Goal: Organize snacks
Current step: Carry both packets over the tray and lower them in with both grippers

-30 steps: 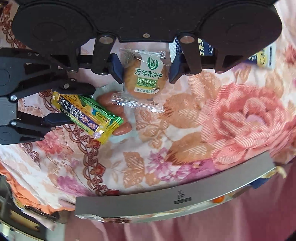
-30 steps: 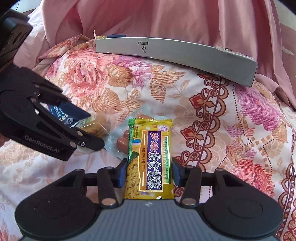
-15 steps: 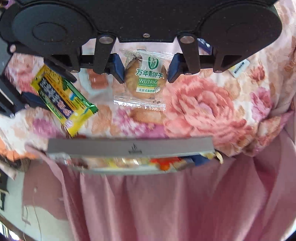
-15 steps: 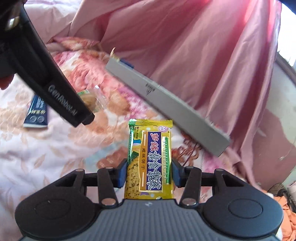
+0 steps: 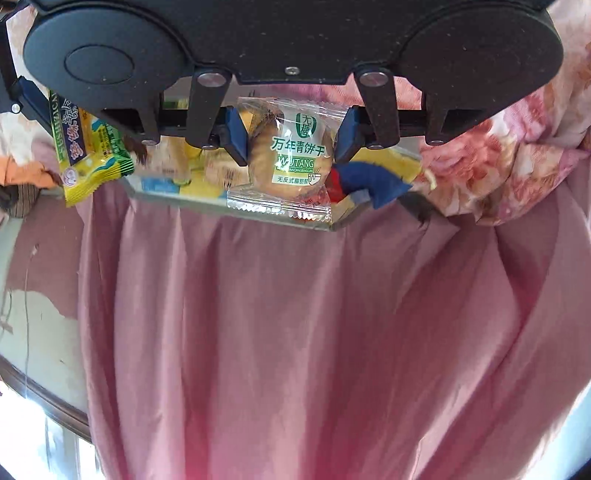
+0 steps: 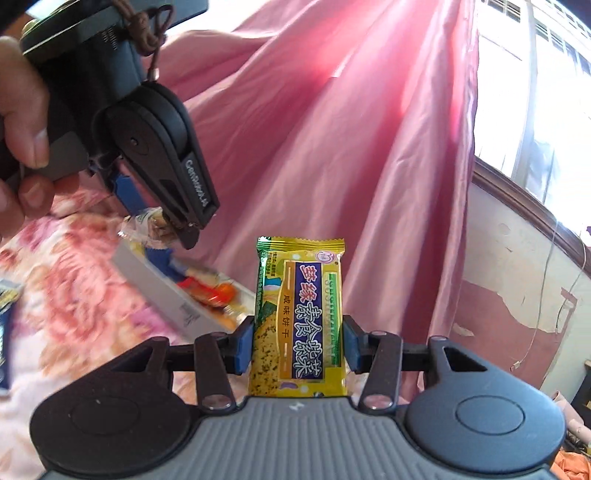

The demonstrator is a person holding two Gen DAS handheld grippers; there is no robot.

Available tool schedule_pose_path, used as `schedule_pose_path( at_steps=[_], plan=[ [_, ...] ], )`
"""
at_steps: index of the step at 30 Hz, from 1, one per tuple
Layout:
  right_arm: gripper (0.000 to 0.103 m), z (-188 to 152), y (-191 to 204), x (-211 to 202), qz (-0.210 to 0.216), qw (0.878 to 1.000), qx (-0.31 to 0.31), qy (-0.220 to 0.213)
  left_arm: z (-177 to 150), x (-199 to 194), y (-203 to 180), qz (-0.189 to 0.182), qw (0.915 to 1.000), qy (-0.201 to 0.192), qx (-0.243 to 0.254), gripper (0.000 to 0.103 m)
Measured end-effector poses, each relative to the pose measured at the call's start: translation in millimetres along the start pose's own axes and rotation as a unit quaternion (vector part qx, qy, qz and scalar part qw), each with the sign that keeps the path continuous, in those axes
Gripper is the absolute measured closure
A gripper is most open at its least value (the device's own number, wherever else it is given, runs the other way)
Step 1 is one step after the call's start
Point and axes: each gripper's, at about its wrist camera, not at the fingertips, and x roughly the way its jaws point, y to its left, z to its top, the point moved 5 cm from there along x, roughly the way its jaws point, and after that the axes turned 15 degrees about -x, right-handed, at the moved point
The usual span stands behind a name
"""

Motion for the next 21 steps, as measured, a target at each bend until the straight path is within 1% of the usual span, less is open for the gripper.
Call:
schedule_pose_path(
  at_steps=[2,5,8,11,21],
  plan=[
    [0.051,1,-10,16,-0.012,1.0,0.01,0.001,7,14,-6,0.004,1.0,0.0,-0.003,0.051],
    [0.051,-1,-22,37,-0.017,1.0,0.025,0.003,13,35,-13,0.008,0.9999,0.002,-0.009,0.051],
    [0.051,-5,-30,54,-0.013,0.999,0.031,0.009,13,54,-17,0.014,0.9996,0.011,-0.021,0.051],
    [0.051,-10,-33,67,-0.009,0.999,0.035,0.015,8,70,-20,0.024,0.9993,0.022,-0.02,0.051],
    [0.051,-19,-31,95,0.01,0.998,0.049,0.035,-2,98,-18,0.043,0.998,0.042,-0.019,0.051]
  ],
)
